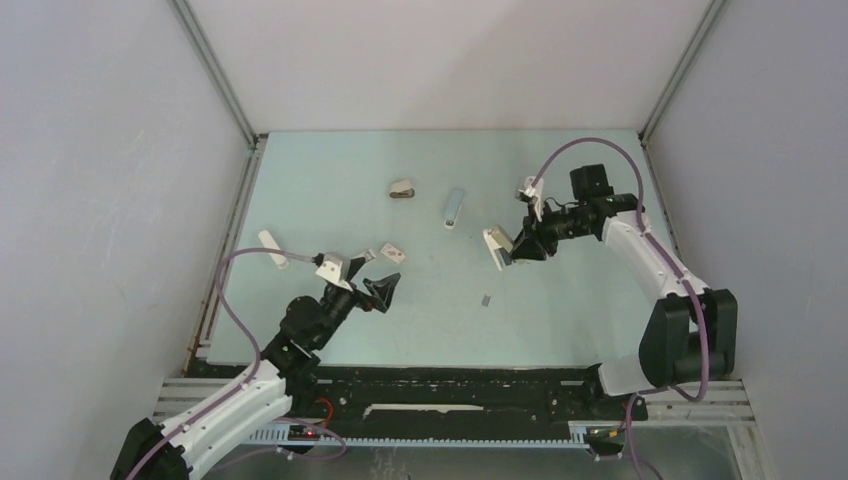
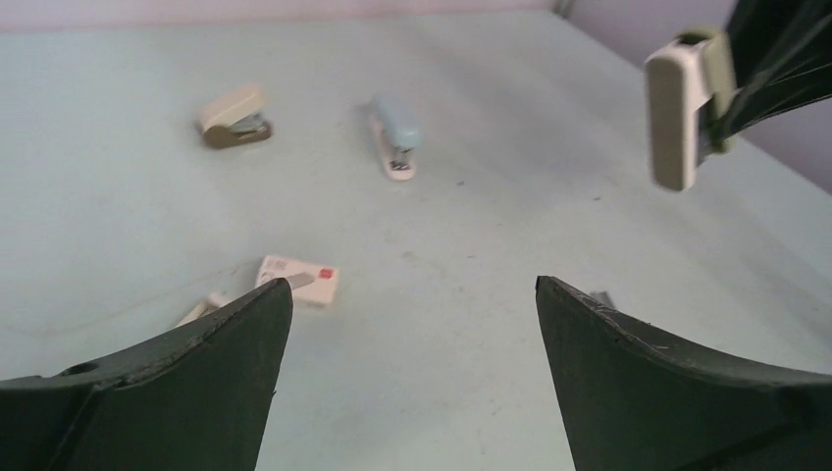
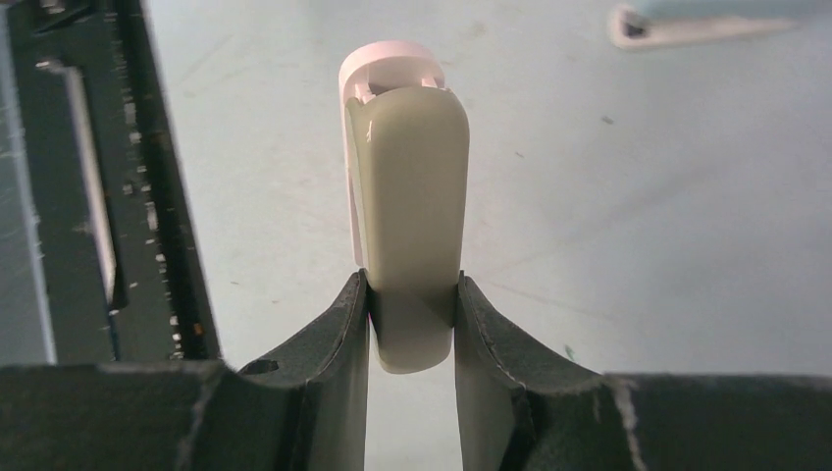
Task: Unload the staples from the stapler
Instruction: Place the stapler at the center of the board.
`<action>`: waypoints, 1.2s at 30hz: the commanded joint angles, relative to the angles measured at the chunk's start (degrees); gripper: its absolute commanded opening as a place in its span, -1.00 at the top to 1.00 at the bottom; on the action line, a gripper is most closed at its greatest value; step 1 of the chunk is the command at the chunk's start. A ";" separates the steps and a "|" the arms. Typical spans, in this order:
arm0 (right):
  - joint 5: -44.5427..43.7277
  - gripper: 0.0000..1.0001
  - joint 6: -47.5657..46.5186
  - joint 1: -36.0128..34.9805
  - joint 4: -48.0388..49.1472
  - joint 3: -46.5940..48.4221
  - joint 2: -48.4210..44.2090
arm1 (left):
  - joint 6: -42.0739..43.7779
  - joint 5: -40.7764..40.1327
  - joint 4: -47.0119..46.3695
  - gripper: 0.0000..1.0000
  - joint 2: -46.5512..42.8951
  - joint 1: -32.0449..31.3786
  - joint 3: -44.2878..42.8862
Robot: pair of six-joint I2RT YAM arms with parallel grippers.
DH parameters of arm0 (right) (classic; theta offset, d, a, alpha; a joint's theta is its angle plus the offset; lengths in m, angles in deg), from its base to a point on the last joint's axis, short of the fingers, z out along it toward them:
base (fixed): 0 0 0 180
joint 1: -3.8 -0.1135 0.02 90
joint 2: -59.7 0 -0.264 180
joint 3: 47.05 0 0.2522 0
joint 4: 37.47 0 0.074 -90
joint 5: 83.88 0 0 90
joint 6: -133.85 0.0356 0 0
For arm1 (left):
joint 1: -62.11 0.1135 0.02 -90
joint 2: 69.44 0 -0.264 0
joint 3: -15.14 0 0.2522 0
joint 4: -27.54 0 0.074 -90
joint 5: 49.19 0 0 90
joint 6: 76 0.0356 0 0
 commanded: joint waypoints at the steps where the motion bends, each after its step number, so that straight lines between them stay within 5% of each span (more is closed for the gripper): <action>1: -8.48 1.00 11.03 3.06 10.46 -1.51 -5.22 | 2.05 -10.25 0.03 -1.00 -1.12 0.32 1.59; 19: -41.41 1.00 21.40 8.35 18.99 0.77 0.74 | -0.18 -15.47 -1.79 -1.00 -5.40 0.24 5.10; 36: -49.74 1.00 21.52 8.38 9.47 19.73 22.86 | 0.03 -14.91 -2.23 -1.00 -5.31 0.21 5.10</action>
